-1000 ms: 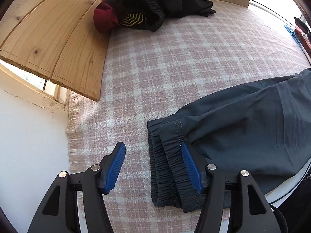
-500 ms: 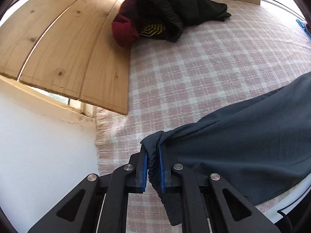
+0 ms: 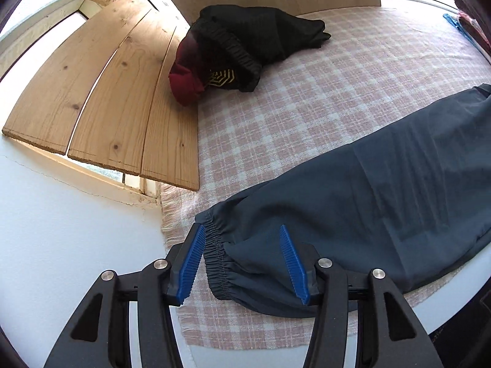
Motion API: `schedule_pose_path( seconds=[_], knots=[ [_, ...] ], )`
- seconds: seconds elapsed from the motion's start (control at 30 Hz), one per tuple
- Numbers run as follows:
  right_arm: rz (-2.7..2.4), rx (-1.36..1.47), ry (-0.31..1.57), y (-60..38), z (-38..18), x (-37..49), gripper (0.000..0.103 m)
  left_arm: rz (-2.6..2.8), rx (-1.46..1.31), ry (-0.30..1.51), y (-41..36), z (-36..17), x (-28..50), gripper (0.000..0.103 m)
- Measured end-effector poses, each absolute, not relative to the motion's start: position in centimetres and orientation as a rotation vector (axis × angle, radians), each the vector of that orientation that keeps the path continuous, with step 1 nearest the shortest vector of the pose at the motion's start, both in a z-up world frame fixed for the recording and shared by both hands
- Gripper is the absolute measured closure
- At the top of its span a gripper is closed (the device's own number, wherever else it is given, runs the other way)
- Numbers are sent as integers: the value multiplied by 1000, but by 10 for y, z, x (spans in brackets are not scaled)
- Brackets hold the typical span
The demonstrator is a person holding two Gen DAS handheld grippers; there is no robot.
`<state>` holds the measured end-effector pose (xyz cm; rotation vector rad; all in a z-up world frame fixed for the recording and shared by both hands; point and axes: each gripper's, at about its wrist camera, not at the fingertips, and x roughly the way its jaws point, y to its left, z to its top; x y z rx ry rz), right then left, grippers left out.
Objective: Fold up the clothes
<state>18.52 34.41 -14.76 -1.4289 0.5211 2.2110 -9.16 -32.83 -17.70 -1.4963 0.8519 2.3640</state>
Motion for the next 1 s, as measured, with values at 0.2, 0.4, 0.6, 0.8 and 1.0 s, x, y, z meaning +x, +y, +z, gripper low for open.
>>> schedule_pose_path(
  seconds=[0.2,0.4,0.6,0.8,1.0],
  knots=[
    [2169,-1521,385,382,-161,195,64,2263,-1303,710,-225,-137,-63,53],
    [2141,-1528,400,416,-179,235,63,1936,-1145,613,-30,-139,-8,51],
    [2308,-1442,667,441,-179,285,46,1684,-1048,584,160,-151,52,45],
    [2392,-1450,746,453,-198,286,46,1630,-1060,701,278,-187,75,41],
    [2470,-1371,910,473,-209,282,49,1651,-1186,659,313,-212,53,78]
  ],
)
